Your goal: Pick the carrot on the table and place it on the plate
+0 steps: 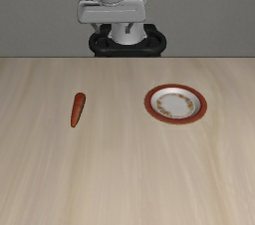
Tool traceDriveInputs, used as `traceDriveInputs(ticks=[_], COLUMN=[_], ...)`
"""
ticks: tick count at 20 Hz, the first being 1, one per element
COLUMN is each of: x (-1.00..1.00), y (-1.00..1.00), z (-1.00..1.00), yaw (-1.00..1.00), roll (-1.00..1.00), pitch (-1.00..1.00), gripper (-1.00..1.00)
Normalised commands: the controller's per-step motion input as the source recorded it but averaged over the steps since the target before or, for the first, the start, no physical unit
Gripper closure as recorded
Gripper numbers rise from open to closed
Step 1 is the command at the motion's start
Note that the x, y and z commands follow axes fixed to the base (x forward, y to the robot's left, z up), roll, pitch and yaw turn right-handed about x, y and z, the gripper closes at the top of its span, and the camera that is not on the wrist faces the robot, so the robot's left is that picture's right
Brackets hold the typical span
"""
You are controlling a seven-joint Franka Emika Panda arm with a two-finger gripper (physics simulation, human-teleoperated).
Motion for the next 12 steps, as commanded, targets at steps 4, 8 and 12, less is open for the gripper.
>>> traceDriveInputs(ticks=[4,8,12], x=[0.0,0.0,0.5], y=[-1.0,-1.0,-0.5], z=[0.0,0.0,0.0], yaw=[0.0,0.0,0.0], roll=[0.0,0.0,0.0], pitch=[0.0,0.0,0.0], gripper=[-1.0,-1.0,-1.0])
